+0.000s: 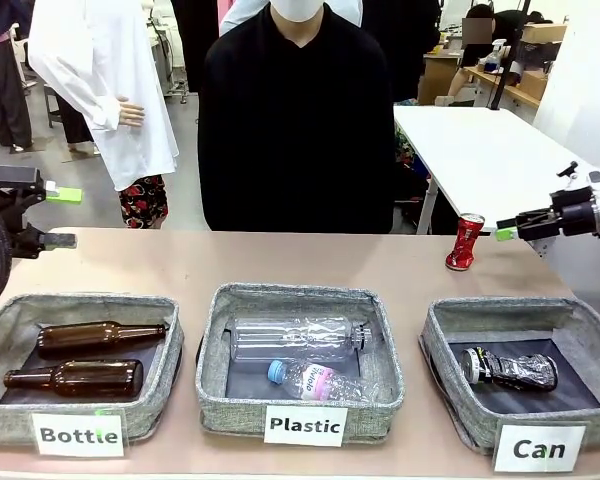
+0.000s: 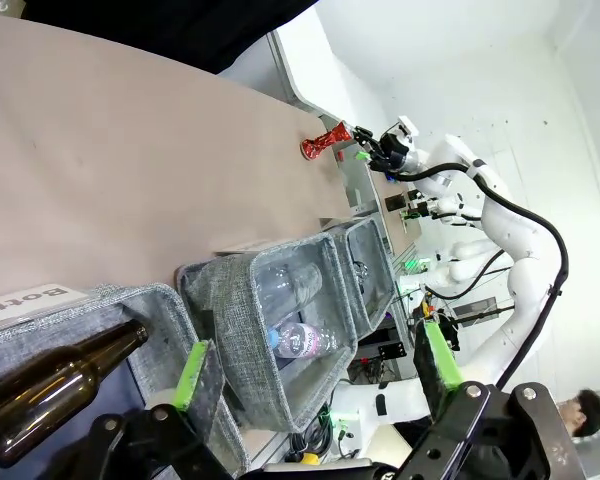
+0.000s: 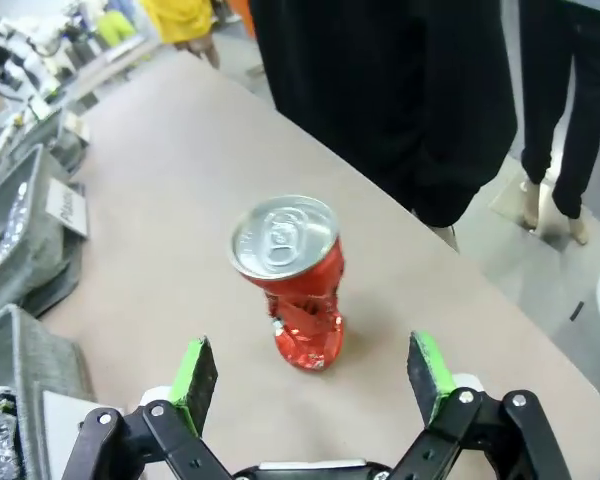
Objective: Sort the can waste into the basket.
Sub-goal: Pick up the can waste from the table and place it in the right Fabric basket.
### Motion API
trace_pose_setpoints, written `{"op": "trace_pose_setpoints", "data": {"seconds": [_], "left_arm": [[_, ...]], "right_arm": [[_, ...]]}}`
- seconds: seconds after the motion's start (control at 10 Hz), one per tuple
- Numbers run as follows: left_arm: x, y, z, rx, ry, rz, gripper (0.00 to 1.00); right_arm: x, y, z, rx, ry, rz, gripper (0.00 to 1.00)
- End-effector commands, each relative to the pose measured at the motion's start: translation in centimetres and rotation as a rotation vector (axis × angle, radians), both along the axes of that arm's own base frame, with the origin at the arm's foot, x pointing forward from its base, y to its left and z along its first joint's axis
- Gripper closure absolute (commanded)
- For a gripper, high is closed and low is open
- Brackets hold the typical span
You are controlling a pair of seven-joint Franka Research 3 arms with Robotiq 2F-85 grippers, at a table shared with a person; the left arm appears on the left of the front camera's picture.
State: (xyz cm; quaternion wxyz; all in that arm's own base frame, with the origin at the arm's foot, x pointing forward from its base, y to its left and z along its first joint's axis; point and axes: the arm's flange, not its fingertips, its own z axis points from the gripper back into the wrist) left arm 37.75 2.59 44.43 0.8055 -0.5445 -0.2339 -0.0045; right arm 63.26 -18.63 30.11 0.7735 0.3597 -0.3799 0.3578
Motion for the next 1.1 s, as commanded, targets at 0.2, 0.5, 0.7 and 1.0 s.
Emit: {"op": "trace_pose_setpoints", "data": {"seconds": [0.2,0.5,0.7,1.0], "left_arm": [[-0.1,0.3,0.0,0.013,-0.013,-0.015,0.00],[-0.1,0.3,0.0,0.013,-0.013,-0.015,0.00],[-0.1,0.3,0.0,0.013,-0.013,-0.015,0.00],[-0.1,0.3,0.0,0.013,-0.013,-0.015,0.00]], "right_arm": [[0.7,0.7,-3.0,0.020,0.021,0.002,0.00],[0.9,3.2,-4.4,0.026,0.000,-0.017,0.00],[1.1,4.1,-5.2,0.047,0.000,-0.018,0.00],[1.4,5.8,-5.8,0.102,-0.021,-0.034,0.00]]}}
